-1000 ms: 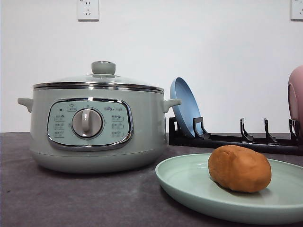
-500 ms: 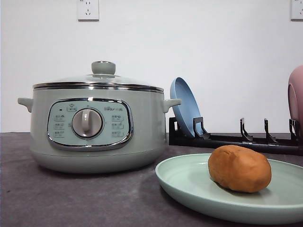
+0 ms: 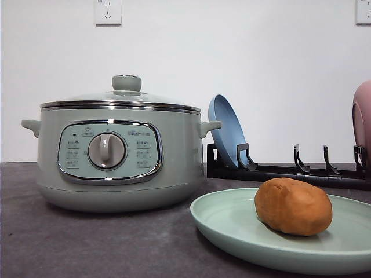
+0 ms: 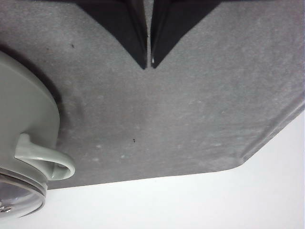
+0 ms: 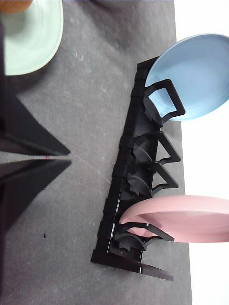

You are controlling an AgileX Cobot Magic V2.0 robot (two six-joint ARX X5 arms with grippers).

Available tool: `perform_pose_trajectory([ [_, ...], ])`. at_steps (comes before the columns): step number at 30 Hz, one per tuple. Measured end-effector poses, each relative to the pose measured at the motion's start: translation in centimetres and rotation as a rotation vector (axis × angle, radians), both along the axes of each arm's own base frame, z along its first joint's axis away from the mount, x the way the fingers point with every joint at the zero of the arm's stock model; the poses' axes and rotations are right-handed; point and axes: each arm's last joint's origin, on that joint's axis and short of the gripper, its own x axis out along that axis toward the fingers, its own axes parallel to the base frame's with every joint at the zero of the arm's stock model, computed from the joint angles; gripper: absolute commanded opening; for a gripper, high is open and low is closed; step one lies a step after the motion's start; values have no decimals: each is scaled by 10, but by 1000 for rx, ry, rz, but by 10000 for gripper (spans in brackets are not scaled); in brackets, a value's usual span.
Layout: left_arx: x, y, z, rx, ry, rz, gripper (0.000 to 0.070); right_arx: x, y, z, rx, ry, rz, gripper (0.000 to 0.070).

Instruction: Transfer potato from steamer to green plate

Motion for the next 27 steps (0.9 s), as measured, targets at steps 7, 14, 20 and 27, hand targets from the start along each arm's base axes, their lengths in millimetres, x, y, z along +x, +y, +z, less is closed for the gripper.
perform_pose_trajectory([
  [7,0,0,0,0,0,0,3,0,0,0,0,0,0,0],
  [14,0,0,0,0,0,0,3,0,0,0,0,0,0,0],
  [20,0,0,0,0,0,0,3,0,0,0,0,0,0,0],
  [27,0,0,0,0,0,0,3,0,0,0,0,0,0,0],
])
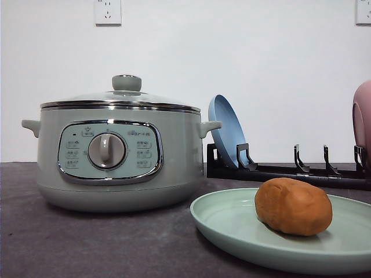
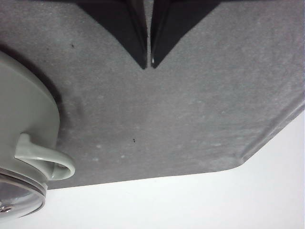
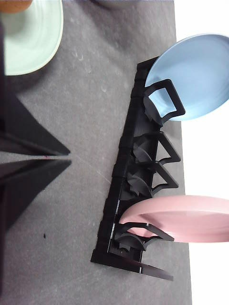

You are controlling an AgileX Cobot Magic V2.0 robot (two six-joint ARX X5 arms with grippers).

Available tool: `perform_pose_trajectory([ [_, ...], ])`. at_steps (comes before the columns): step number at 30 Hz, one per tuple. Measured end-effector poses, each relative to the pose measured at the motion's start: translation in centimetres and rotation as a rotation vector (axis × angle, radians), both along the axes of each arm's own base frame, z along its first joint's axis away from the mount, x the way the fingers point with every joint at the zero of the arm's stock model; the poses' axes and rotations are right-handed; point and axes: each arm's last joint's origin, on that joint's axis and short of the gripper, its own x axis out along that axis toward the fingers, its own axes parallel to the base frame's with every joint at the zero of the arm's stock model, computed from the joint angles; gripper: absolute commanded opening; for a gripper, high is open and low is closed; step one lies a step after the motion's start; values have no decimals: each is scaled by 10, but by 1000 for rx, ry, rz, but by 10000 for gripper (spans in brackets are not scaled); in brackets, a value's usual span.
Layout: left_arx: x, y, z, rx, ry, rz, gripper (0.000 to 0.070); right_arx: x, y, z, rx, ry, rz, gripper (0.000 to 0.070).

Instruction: Transfer potato from steamer to green plate

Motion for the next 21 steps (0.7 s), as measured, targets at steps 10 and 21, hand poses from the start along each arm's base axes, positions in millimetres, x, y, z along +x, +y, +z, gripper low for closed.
perform_pose_trajectory([
  [10,0,0,0,0,0,0,3,0,0,0,0,0,0,0],
  [21,0,0,0,0,0,0,3,0,0,0,0,0,0,0],
])
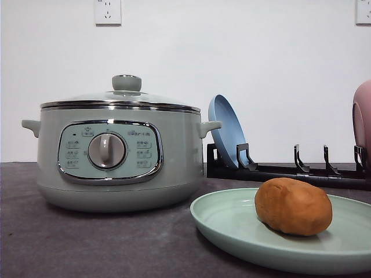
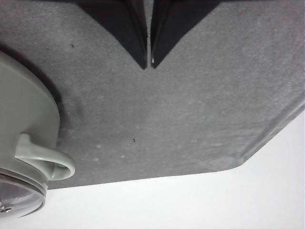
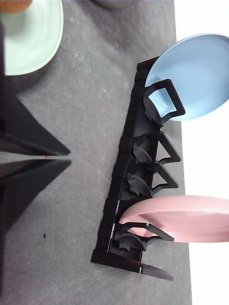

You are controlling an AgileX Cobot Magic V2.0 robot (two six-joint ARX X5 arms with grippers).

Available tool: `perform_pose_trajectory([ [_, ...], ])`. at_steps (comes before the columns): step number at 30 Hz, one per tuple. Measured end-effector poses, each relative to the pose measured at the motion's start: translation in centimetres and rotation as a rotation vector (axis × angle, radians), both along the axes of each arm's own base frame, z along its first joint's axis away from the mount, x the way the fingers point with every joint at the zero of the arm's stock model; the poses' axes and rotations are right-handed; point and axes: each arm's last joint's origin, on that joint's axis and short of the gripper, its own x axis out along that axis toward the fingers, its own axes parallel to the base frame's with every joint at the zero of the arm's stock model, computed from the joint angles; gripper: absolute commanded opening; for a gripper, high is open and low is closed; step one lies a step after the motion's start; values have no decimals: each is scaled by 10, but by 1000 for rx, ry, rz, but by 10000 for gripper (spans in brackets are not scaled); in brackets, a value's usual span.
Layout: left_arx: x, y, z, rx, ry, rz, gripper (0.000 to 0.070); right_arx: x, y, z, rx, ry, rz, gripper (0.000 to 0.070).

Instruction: Transfer potato from steamer to green plate

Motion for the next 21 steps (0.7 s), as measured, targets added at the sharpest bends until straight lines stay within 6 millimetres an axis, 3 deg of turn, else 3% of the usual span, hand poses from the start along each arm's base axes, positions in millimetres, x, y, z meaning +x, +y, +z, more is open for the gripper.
perform_pose_trajectory([
  [21,0,0,0,0,0,0,3,0,0,0,0,0,0,0],
])
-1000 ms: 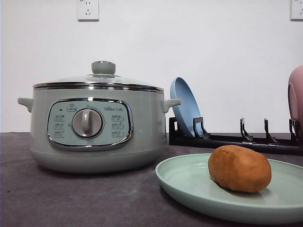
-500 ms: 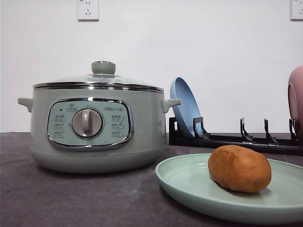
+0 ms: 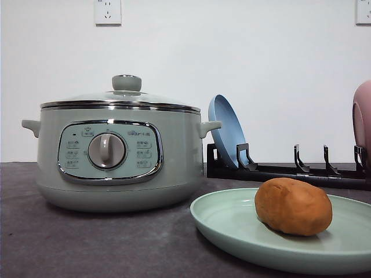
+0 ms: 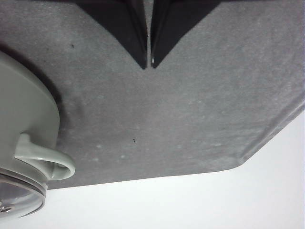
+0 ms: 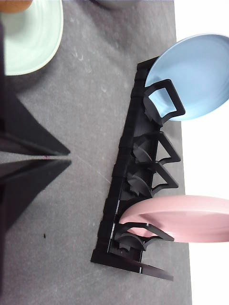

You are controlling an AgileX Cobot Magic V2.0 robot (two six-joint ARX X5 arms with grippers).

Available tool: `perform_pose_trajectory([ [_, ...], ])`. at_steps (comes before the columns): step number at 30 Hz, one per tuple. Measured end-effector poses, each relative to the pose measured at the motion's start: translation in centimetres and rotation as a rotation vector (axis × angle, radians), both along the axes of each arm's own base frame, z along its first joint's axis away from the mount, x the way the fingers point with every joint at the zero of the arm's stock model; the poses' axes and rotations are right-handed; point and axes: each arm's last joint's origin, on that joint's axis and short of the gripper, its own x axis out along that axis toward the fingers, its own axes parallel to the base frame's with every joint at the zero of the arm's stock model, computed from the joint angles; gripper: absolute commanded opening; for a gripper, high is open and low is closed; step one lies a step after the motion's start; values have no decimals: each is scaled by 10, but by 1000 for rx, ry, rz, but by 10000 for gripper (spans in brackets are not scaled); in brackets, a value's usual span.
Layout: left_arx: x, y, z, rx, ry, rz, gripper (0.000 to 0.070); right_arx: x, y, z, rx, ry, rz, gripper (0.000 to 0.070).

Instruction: Transfer potato from steamer to green plate

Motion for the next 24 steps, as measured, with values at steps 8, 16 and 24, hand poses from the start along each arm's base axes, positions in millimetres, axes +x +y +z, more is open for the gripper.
perform_pose_trajectory([
  [8,0,0,0,0,0,0,3,0,0,0,0,0,0,0],
  [16,0,0,0,0,0,0,3,0,0,0,0,0,0,0],
  [24,0,0,0,0,0,0,3,0,0,0,0,0,0,0],
])
